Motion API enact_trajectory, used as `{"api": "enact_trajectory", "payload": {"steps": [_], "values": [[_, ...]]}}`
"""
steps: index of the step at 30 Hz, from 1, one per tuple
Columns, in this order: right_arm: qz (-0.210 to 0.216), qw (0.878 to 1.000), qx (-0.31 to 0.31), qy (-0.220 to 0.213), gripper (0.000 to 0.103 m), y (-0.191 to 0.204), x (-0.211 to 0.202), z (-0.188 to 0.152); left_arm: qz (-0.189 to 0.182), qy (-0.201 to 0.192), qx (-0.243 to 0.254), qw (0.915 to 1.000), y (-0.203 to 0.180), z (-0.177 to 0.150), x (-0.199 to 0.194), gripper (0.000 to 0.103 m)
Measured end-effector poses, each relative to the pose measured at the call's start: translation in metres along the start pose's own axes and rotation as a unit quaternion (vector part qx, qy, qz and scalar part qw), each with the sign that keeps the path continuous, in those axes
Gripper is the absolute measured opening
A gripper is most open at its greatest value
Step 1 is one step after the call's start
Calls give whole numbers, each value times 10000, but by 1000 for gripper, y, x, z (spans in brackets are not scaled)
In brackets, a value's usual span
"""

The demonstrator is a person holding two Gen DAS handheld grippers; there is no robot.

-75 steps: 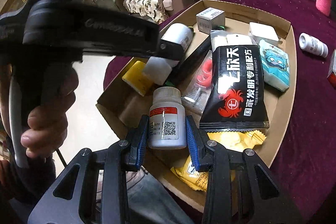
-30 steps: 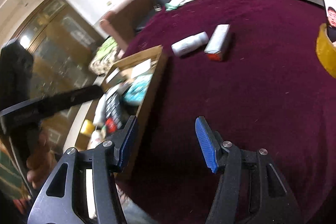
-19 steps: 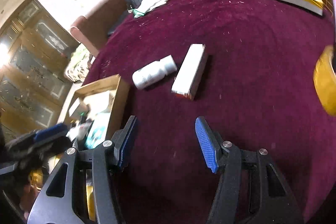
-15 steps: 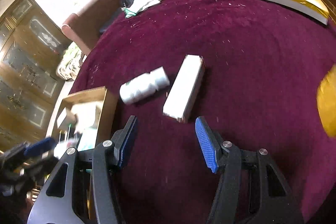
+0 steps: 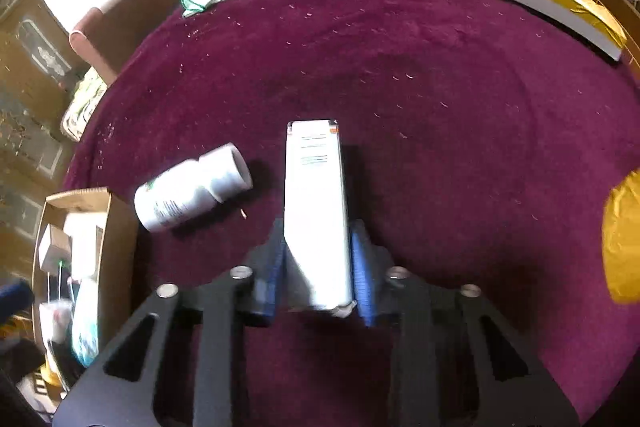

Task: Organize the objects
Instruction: 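Close the right tool on the white-and-grey medicine box, then close the left tool on the small green-label bottle while the right tool holds the box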

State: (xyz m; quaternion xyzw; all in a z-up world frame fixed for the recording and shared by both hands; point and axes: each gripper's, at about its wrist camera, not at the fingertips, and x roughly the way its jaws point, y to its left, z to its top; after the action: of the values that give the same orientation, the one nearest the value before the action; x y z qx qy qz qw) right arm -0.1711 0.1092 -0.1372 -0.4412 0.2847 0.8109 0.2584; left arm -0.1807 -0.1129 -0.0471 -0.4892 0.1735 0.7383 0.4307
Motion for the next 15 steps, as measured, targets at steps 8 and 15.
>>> {"api": "enact_trajectory", "payload": {"steps": [8, 15], "values": [[626, 9974, 30, -343, 27, -38, -25, -11, 172, 450, 546, 9973, -13, 41, 49, 56], [952, 9948, 133, -344, 27, -44, -25, -15, 89, 669, 772, 9947, -13, 68, 95, 56]]}}
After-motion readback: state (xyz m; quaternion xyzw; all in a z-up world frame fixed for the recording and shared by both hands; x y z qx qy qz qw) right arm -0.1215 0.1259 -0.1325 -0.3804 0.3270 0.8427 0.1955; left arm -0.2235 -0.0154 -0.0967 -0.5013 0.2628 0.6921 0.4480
